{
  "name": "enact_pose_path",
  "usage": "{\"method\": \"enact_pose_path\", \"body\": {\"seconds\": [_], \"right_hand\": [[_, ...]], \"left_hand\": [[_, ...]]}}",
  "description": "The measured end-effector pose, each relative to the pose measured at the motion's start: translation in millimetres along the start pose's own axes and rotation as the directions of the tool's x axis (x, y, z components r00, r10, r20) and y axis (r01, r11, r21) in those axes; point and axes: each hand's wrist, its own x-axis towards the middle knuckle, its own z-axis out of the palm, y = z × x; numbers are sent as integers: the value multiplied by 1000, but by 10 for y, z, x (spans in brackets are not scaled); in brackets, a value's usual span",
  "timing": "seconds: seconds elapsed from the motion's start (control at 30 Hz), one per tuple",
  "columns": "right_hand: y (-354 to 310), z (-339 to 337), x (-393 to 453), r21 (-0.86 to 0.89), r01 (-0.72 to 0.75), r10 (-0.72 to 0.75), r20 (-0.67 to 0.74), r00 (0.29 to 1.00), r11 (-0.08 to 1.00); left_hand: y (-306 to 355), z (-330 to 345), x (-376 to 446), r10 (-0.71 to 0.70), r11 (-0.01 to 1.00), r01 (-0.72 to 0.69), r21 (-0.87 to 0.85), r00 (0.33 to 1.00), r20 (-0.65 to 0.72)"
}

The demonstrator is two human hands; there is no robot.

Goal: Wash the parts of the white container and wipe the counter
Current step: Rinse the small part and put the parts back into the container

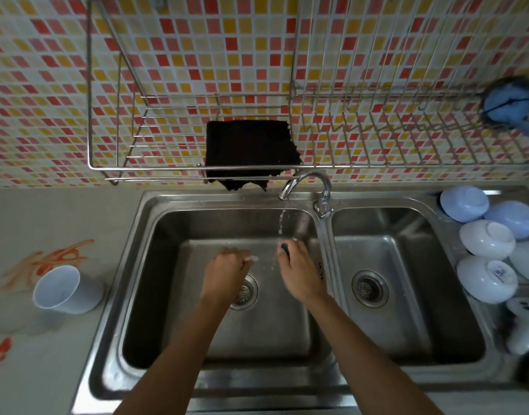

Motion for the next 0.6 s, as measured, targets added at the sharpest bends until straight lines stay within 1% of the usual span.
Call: {"method": "enact_pose_path", "body": {"seconds": [0.07, 0.13, 0.17, 0.23, 0.3, 0.33, 0.4, 0.43, 0.47, 0.53, 0.6], "right_hand": [[1, 12, -21, 24, -38, 37, 39, 999, 999], [-1, 3, -22, 66, -6, 7, -13, 1000, 998], [-18, -13, -31, 55, 29, -27, -32, 999, 998], [-11, 5, -36, -2, 68, -68, 5, 998, 998], [-2, 62, -101, 53, 60, -62, 22, 998, 997], [-20, 69, -129, 83, 49, -49, 0, 999, 995], [-54, 73, -136, 100, -8, 13, -52, 999, 995], [-76, 70, -164, 88, -31, 39, -91, 995, 996], [-105, 63, -185, 92, -39, 52, -138, 989, 995], [-193, 21, -235, 131, 21, 9, -221, 975, 991], [-323, -32, -315, 175, 137, -91, -251, 964, 975]], "left_hand": [[-36, -15, -39, 33, 999, -33, 34, 999, -11], [-83, -15, -64, 38, 999, -36, 26, 997, -73], [-99, -20, -86, 39, 999, -37, 34, 996, -86], [-167, 15, -125, 29, 997, -25, 71, 998, -59], [-204, 36, -187, 23, 996, -17, 85, 998, -66], [-209, 30, -195, 45, 994, -34, 102, 993, -108], [-238, -6, -229, 31, 995, -21, 96, 994, -103], [-253, -22, -255, 7, 996, 1, 85, 995, -96], [-286, -33, -278, 16, 996, -6, 89, 994, -107], [-316, -129, -297, 25, 997, -15, 79, 991, -133], [-344, -239, -312, 6, 999, 1, 40, 988, -152]]}}
